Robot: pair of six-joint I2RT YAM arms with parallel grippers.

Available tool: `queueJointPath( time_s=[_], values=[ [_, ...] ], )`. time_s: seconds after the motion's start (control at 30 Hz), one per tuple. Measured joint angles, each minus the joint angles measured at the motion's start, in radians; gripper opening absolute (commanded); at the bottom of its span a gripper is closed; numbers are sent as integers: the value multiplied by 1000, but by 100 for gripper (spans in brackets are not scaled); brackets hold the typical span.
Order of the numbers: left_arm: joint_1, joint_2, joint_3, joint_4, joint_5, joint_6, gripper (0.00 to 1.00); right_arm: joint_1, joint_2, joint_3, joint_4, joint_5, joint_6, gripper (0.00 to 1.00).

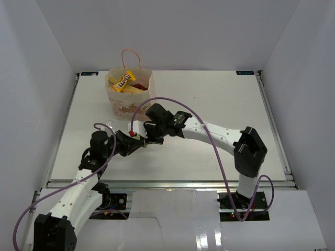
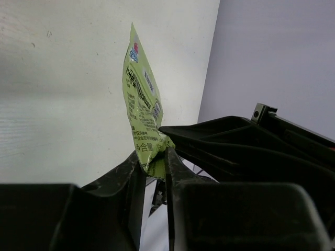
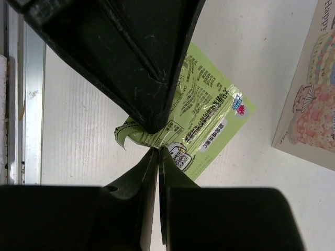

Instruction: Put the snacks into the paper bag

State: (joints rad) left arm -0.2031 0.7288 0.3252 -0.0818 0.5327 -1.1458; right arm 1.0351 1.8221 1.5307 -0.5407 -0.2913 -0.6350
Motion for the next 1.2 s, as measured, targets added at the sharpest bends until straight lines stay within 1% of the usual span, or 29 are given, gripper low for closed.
queueJointPath(
  time_s=[0.03,0.1,0.17,0.2,0.27,0.3,0.37,0.4,0.43,0.53,0.67,0.73,0.8,0.87,1.03,1.2],
  values=[
    [-2,4,5,0,-3,5,19,-1,-1,0,3,0,0,8],
    [-3,17,19,-4,-10,21,15,-3,-2,0,8,0,-1,8],
    [-3,30,35,-11,-13,35,9,-5,-7,-1,13,2,-1,13],
    [-4,38,48,-18,-13,46,7,-6,-11,-2,14,2,-1,23],
    [-4,47,72,-34,-19,66,4,-10,-21,-3,15,2,4,33],
    [-4,50,92,-49,-24,85,4,-10,-29,-5,17,1,5,42],
    [-6,52,143,-96,-48,129,2,-19,-52,-9,19,-4,8,51],
    [-6,51,173,-124,-62,160,1,-23,-66,-9,19,-10,10,58],
    [-6,51,210,-153,-84,192,1,-31,-82,-9,15,-27,15,59],
    [-4,48,353,-249,-160,298,1,-106,-145,-9,-12,-101,24,63],
    [-3,59,575,-342,-200,423,0,-306,-242,-36,-26,-201,32,63],
    [-3,88,680,-367,-200,459,0,-417,-297,-80,-28,-229,37,63],
    [-3,136,789,-378,-196,483,0,-493,-344,-132,-28,-247,43,63],
    [-3,200,892,-392,-196,496,0,-534,-387,-200,-31,-264,52,63],
    [-3,414,1125,-407,-223,527,0,-579,-452,-354,-25,-297,71,63],
    [-3,673,1347,-476,-287,571,1,-624,-476,-418,-10,-308,89,64]
  ],
)
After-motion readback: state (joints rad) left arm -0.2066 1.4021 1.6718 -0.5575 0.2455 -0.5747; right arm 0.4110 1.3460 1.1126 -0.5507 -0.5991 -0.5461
